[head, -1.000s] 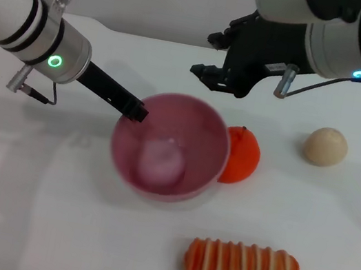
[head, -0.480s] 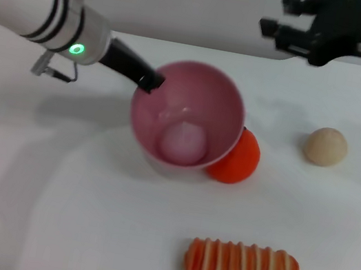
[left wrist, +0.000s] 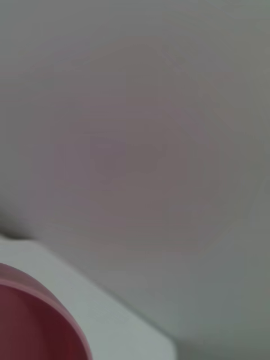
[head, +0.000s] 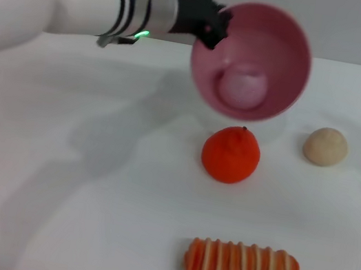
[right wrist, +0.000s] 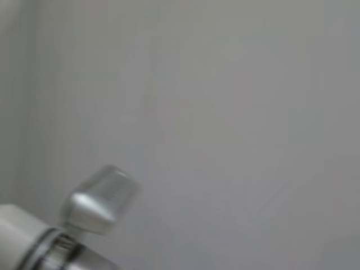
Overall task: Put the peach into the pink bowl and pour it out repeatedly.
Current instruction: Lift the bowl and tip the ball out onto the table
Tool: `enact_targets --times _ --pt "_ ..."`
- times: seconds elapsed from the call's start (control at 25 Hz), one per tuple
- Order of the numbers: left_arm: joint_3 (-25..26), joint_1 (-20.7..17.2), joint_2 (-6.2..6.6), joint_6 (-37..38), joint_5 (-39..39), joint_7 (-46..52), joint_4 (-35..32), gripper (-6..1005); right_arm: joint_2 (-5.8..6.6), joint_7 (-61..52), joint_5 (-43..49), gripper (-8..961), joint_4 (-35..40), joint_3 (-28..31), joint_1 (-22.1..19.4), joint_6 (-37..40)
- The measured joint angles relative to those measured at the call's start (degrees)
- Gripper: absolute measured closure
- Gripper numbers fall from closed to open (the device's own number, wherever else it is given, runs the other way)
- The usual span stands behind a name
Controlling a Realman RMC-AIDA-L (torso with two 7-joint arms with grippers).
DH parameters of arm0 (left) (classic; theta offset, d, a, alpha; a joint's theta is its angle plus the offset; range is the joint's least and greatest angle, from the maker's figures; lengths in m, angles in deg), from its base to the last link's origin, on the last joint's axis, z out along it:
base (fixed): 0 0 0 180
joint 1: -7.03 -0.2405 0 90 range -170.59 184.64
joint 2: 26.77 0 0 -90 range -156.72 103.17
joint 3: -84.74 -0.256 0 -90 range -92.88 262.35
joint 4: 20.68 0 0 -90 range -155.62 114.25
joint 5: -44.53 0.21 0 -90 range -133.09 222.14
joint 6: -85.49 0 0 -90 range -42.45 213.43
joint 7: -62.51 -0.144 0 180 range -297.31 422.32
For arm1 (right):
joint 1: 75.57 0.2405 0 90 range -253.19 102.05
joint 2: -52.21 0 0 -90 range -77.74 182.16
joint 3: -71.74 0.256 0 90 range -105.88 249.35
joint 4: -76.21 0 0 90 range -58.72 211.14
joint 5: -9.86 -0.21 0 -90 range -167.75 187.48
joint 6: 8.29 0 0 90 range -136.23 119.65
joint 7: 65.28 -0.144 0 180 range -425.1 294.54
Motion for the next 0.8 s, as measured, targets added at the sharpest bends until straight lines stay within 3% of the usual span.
enact_targets --times 0.12,0.16,0.28,0.36,0.68,0.8 --pt "0.0 0.0 0.00 0.0 0.0 0.0 0.0 961 -0.08 3.3 -1.9 495 -4.6 2.6 -0.6 0.2" --pt "-4.9 -0.8 0.00 -10.7 0.1 -1.6 -0.8 961 -0.08 4.7 -2.9 495 -6.0 3.2 -0.9 0.3" --pt "-8.0 -2.1 -0.14 -16.7 0.1 -2.7 -0.9 961 -0.07 7.6 -4.8 495 -9.2 5.4 -1.6 0.6" --pt "-12.9 -4.4 -0.18 -29.0 0.3 -4.2 -0.7 961 -0.08 8.7 -5.7 495 -10.7 7.5 -2.0 0.8" --pt "-22.2 -10.0 -0.19 -51.8 0.4 -8.3 0.1 960 0.10 10.0 -6.1 494 -14.4 12.7 -2.5 1.0" --pt "-24.3 -11.0 -0.26 -56.3 0.4 -9.6 0.3 960 0.16 10.1 -6.2 494 -14.5 12.9 -2.6 1.0"
